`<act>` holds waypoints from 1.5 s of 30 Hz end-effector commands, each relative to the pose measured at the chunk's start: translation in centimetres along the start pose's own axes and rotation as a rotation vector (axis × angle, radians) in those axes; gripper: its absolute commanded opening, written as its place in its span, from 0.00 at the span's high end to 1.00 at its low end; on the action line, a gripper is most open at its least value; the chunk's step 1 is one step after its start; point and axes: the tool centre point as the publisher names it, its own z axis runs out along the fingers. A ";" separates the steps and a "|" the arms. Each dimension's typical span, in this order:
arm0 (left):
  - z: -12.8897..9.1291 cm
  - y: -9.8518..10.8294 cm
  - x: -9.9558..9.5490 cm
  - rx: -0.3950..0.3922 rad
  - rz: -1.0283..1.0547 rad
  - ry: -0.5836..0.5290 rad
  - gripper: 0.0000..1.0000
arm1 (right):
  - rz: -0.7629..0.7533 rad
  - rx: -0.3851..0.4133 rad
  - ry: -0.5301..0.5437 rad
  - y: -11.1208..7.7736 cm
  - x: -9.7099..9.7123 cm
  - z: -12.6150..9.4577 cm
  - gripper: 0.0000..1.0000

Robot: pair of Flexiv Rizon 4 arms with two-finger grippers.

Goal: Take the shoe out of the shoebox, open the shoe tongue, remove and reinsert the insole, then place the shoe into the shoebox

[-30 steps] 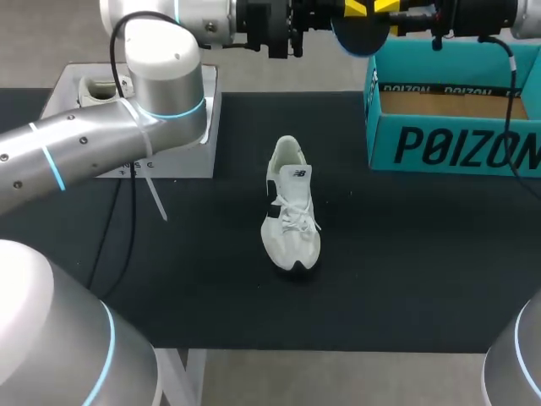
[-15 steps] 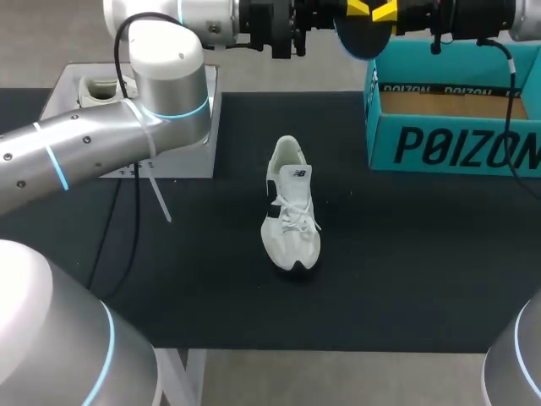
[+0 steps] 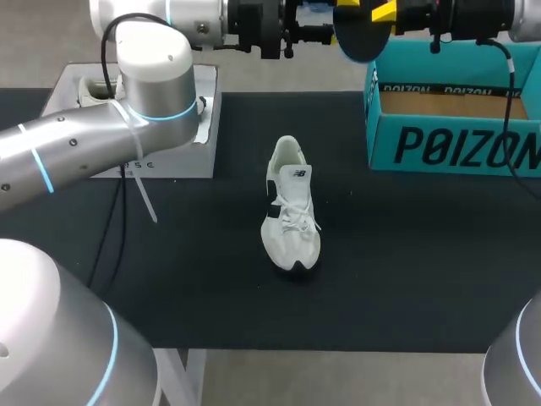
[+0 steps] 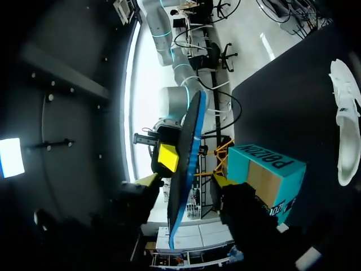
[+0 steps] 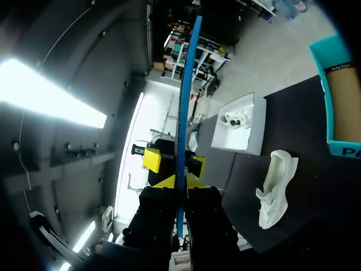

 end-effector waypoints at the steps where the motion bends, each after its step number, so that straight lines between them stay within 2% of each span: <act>1: -5.0 -1.3 -0.7 0.036 -0.044 0.088 0.00 | -0.008 -0.008 -0.005 -0.3 0.1 0.1 1.00; 7: -9.9 -3.9 -0.4 0.089 -0.109 0.187 0.00 | -0.023 -0.010 -0.006 -0.1 0.1 -0.2 1.00; 10: -12.1 -5.4 0.0 0.086 -0.137 0.253 0.00 | -0.032 -0.013 -0.005 0.1 0.2 -0.3 1.00; 16: -15.0 -9.0 1.6 0.091 -0.200 0.380 0.00 | -0.050 -0.018 -0.005 0.2 0.2 -0.4 1.00; 20: -17.7 -11.7 3.1 0.061 -0.250 0.450 0.00 | -0.060 -0.026 -0.007 0.2 0.3 -0.4 1.00; 22: -19.2 -12.5 3.7 0.015 -0.233 0.490 0.00 | -0.066 -0.027 -0.010 0.3 0.4 -0.3 1.00; 25: -21.3 -13.0 4.5 -0.078 -0.169 0.558 0.00 | -0.079 -0.025 -0.017 0.4 0.6 0.1 1.00; 29: -23.2 -13.2 5.9 -0.165 -0.146 0.559 0.00 | -0.089 -0.014 -0.027 0.2 1.0 0.7 1.00; 35: -25.4 -13.1 8.2 -0.209 -0.176 0.536 0.00 | -0.105 -0.002 -0.036 -0.2 1.6 1.9 1.00; 36: -25.7 -12.8 8.4 -0.237 -0.181 0.546 0.00 | -0.107 -0.003 -0.037 -0.2 1.7 2.0 1.00; 42: -25.7 -12.8 8.4 -0.237 -0.181 0.546 0.00 | -0.145 -0.023 -0.011 -0.2 2.0 3.2 1.00; 45: -25.7 -12.8 8.4 -0.237 -0.181 0.546 0.00 | -0.272 -0.035 0.032 0.1 2.2 3.8 1.00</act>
